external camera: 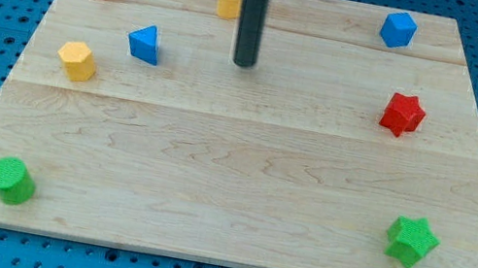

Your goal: Place the blue triangle vertically to the bottom of the yellow heart

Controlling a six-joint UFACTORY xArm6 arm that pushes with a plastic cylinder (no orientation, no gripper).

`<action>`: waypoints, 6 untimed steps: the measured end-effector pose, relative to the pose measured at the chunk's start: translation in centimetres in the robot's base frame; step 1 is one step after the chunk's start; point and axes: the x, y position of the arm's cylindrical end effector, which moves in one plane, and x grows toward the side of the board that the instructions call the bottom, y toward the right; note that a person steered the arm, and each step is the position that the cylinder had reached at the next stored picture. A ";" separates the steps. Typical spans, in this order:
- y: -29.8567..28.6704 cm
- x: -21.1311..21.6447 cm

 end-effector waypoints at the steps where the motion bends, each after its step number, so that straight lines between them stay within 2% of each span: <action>1: -8.8 -2.4; 2: -15.3 -2.9; 4: -15.7 -0.4; 5: -9.3 2.7; 6: -4.1 3.7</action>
